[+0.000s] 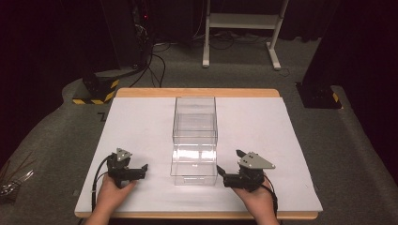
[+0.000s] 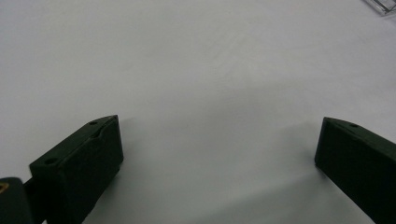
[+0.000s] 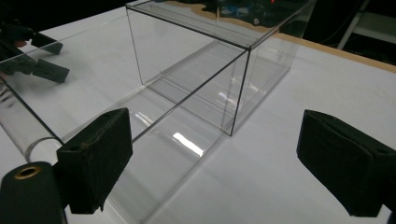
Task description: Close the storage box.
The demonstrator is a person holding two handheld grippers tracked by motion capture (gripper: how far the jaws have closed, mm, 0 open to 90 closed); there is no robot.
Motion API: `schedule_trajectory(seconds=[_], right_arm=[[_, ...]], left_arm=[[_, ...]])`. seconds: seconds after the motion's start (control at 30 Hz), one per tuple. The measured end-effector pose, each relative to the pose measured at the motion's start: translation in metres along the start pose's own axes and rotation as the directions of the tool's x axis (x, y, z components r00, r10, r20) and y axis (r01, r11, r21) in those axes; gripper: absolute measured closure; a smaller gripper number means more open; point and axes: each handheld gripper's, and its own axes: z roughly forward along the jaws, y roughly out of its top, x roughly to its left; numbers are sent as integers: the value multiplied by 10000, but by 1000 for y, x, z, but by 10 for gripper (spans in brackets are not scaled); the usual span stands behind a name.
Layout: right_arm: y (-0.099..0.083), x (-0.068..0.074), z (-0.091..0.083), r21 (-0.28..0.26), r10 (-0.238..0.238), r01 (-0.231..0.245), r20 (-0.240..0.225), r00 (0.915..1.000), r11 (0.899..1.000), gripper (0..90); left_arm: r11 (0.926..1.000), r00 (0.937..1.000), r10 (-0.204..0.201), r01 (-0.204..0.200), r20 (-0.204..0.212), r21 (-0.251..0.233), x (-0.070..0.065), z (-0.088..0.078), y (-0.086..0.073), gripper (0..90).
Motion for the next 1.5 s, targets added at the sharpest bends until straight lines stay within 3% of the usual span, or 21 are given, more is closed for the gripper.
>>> schedule_trajectory(seconds=[0.67,1.27,1.5], right_arm=[[-2,16,-3,-77,75,-80,-547,9985,9999,112],[-13,21,8,514,354,-304,-986,9945,9982,102],[-15,23,11,507,361,-308,-1073,9936,9982,91]], left_arm=[[10000,10000,17,-17,-3,8,0,0,0,13],[10000,10000,4,-4,0,1,0,0,0,13],[10000,10000,-1,1,0,-3,0,0,0,13]])
